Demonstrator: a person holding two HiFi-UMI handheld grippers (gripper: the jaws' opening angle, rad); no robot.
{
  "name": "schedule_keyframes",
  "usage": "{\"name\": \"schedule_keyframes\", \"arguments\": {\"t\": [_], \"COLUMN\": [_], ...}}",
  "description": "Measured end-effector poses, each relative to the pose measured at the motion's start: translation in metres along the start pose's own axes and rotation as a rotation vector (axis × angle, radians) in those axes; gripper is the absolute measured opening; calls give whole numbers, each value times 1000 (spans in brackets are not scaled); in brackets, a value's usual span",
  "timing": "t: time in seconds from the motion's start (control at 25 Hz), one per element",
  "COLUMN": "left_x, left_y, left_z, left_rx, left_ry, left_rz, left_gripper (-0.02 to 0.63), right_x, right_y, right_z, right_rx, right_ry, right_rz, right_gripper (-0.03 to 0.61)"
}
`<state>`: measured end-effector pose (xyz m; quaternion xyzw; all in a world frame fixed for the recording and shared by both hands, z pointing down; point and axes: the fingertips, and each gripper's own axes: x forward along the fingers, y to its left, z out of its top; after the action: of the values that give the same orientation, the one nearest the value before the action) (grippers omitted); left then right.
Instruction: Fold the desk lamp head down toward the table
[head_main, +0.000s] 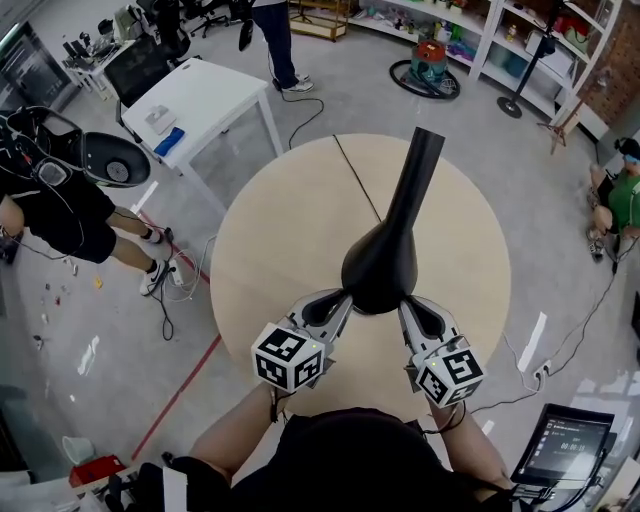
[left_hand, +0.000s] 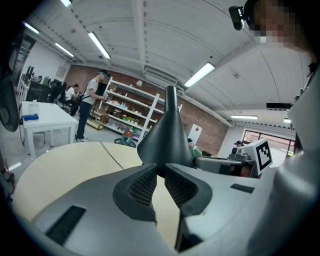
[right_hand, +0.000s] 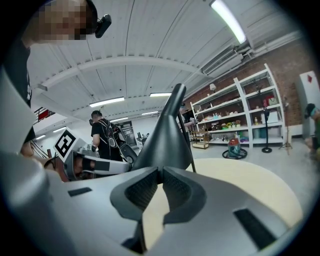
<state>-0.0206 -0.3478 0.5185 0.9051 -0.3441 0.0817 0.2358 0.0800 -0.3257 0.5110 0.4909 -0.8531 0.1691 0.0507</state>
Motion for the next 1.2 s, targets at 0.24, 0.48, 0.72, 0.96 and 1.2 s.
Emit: {"name": "schedule_keyframes", "arguments": {"t": [0.24, 0.48, 0.72, 0.96, 1.2], "left_x": [4, 12, 25, 24, 23], "left_y": [0, 2, 14, 15, 12], "left_z": [-2, -5, -7, -9, -6], "left_rx": [-12, -29, -46, -56, -70], "left_ry": [9, 8, 17, 19, 11], "left_rz": [0, 4, 1, -10, -12], "left_gripper": [32, 32, 32, 32, 32], "right_x": [0, 2, 15, 15, 12], "right_y": [-4, -12, -22, -20, -19], "right_z": [-1, -3, -6, -8, -5], "right_rx": [12, 25, 38, 50, 58], "right_ry": [6, 4, 8, 0, -14], "right_rz": [-5, -5, -8, -1, 9], "right_gripper": [31, 31, 31, 31, 31]}}
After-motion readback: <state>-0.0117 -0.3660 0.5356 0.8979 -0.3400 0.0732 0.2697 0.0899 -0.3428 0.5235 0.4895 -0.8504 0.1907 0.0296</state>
